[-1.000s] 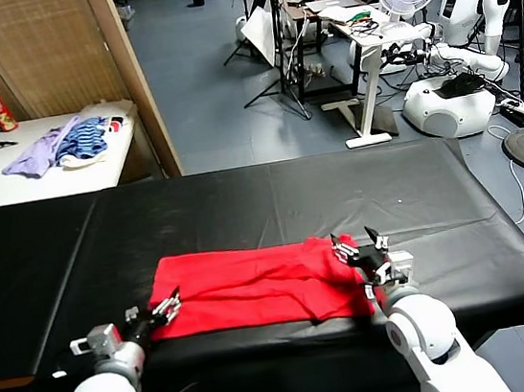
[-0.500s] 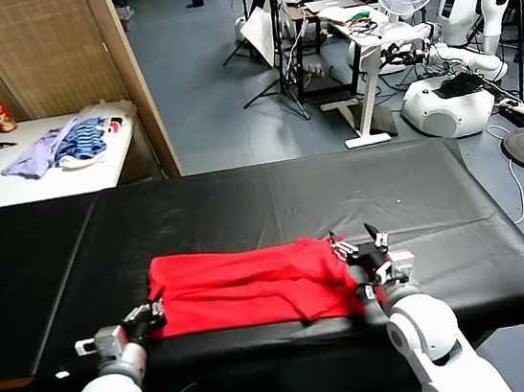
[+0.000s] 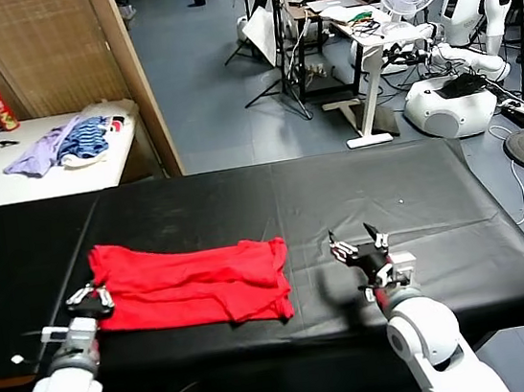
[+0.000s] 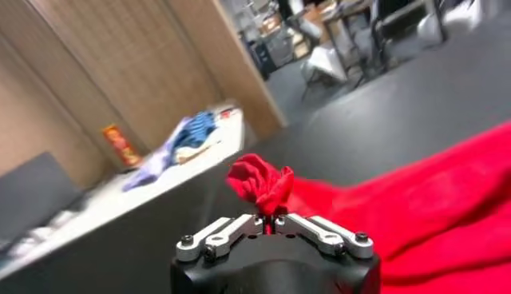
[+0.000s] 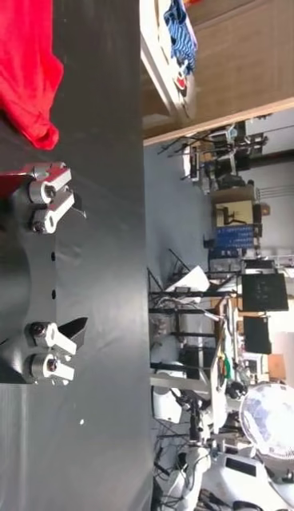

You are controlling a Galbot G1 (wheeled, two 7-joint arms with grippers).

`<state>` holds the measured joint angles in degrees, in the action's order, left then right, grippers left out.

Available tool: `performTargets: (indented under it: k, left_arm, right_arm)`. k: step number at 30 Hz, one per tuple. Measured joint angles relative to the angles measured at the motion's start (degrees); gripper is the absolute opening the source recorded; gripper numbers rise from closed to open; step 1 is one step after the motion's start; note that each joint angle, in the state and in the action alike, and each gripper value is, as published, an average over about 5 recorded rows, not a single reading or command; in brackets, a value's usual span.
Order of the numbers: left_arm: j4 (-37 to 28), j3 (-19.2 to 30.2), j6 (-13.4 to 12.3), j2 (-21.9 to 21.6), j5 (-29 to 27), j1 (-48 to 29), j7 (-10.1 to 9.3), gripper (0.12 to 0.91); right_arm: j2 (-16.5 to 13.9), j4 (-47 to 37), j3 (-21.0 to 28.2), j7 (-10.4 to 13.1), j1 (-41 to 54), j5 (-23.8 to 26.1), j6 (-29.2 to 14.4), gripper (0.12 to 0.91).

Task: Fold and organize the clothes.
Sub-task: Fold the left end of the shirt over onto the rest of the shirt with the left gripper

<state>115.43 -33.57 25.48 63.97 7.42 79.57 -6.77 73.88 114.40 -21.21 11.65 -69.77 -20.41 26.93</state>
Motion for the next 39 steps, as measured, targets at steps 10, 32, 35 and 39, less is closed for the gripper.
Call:
performTargets:
  k: [10,32,35,39]
  left_arm:
    - [4.4,11.5,5.6,8.3,26.1,-4.2,-6.52,0.157]
    - [1.8,16.5,4.2,20.4,30.9,-6.6,-6.77,0.157]
    - [1.0,16.8,3.4,21.2,29.0,-6.2,-5.44,0.158]
    - [0.7,17.1,1.9,22.2,29.4,-5.6,-3.54,0.270]
  right_arm:
    - [0.5,0.6,-1.1,0.3,-1.7,1.2,0.2,0.798]
    - [1.2,-0.5,0.4,-0.1,-1.1,1.8,0.3,0.798]
    - [1.1,-0.5,0.7,-0.3,-0.8,1.8,0.2,0.798]
    - [1.1,-0.8,1.5,-1.0,0.0,1.6,0.0,0.798]
